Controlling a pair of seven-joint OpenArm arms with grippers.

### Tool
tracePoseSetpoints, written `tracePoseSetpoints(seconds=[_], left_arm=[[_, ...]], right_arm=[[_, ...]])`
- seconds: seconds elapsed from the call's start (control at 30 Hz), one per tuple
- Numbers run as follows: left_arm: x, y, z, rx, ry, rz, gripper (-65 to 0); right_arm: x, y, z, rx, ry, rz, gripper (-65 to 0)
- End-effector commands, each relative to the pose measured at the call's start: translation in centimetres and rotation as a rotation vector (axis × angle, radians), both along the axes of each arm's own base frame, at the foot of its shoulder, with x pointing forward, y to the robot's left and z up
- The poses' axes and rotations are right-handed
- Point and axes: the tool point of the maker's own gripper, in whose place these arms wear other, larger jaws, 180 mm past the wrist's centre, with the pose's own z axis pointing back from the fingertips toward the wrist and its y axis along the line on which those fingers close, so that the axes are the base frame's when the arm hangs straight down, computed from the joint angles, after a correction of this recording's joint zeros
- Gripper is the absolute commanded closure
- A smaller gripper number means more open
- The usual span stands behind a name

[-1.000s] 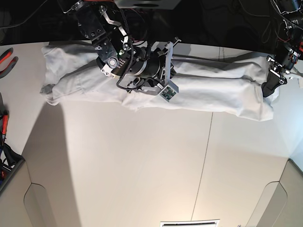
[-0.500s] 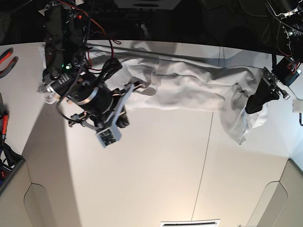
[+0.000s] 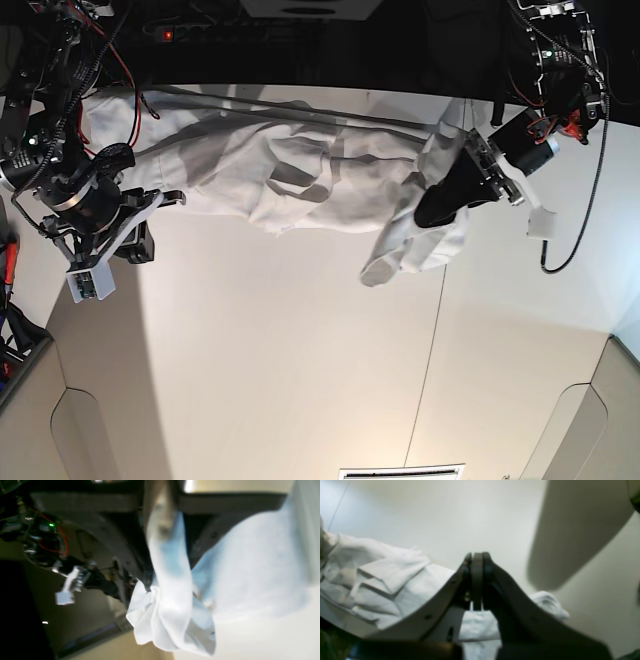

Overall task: Layout the t-shirt on the table in an organized manner, then fold the t-shirt properly
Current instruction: 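Lift the strip end with the left gripper and swing it toward the right gripper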

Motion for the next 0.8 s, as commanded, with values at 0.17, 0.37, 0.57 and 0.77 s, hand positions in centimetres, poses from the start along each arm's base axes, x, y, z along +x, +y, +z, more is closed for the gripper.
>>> tracePoseSetpoints(seconds=[0.17, 0.37, 0.57, 0.77], left_arm=[[0.7, -3.6, 1.8, -0.082, -0.059, -0.052, 0.0], [2.2, -5.7, 1.3, -0.014, -0.083, -0.061, 0.0], [1.6, -7.9, 0.8, 0.006, -0.075, -0.135, 0.0], [0.8, -9.8, -0.6, 0.086, -0.062, -0.205, 0.0]], right_arm=[[0.6, -1.4, 1.4, -0.004, -0.051, -0.034, 0.0], [0.6, -1.3, 1.4, -0.003, -0.052, -0.034, 0.0], [0.6, -1.3, 1.4, -0.004, -0.051, -0.034, 0.0], [0.7, -1.3, 1.4, -0.003, -0.053, -0.034, 0.0]])
